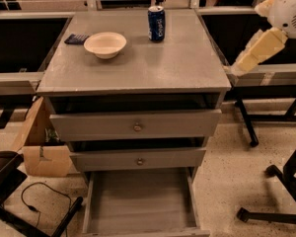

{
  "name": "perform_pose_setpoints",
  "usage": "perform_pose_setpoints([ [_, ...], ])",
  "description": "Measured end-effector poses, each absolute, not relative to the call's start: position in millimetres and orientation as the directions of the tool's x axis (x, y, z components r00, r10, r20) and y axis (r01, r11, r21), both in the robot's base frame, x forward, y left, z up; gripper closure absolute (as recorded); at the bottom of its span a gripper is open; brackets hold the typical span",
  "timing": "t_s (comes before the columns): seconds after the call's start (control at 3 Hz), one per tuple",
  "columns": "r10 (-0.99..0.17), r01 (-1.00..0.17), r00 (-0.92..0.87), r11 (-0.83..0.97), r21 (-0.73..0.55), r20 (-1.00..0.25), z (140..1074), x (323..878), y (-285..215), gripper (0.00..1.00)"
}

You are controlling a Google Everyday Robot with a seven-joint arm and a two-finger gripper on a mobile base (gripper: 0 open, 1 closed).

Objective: Place pepsi can into bottom drawer

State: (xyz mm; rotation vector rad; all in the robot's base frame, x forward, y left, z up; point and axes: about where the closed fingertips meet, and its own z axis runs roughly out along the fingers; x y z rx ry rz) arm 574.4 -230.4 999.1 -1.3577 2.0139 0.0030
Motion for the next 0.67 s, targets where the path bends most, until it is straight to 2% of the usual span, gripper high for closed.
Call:
perform_pose_setpoints([
  [0.33, -0.652, -0.765, -0.195, 0.569, -0.302, -0.733, 993, 625, -220, 0.00],
  [0.67, -0.454, -0.733, -0.167, 0.651, -0.198, -0.875, 987, 644, -201, 0.00],
])
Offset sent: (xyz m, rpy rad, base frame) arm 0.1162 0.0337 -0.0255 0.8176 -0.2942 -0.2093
